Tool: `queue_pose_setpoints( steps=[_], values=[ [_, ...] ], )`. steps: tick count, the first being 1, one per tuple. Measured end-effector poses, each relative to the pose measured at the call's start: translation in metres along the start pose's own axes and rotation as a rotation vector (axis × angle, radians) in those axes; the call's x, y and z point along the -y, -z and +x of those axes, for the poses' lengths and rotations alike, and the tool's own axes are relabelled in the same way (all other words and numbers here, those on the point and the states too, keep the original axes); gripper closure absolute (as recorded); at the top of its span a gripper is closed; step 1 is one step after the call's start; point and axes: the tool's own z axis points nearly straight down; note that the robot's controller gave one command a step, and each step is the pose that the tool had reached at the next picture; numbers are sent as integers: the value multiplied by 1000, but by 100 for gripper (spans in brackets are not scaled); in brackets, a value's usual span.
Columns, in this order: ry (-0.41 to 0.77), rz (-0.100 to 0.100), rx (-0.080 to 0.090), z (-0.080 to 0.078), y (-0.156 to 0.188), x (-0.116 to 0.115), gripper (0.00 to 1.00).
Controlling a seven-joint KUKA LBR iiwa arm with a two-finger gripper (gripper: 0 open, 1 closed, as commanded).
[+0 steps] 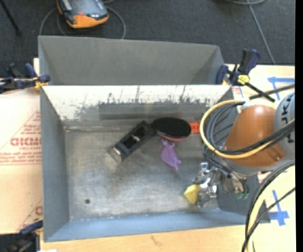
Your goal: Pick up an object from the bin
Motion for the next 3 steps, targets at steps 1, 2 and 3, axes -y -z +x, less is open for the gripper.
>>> queue_pose_setpoints(
  steps=[1, 2, 3],
  values=[
    [0, 2, 6, -2, 23, 1, 100],
    [1, 2, 5, -2, 35, 1, 100],
    [0, 1, 5, -1, 54, 1, 100]
  ],
)
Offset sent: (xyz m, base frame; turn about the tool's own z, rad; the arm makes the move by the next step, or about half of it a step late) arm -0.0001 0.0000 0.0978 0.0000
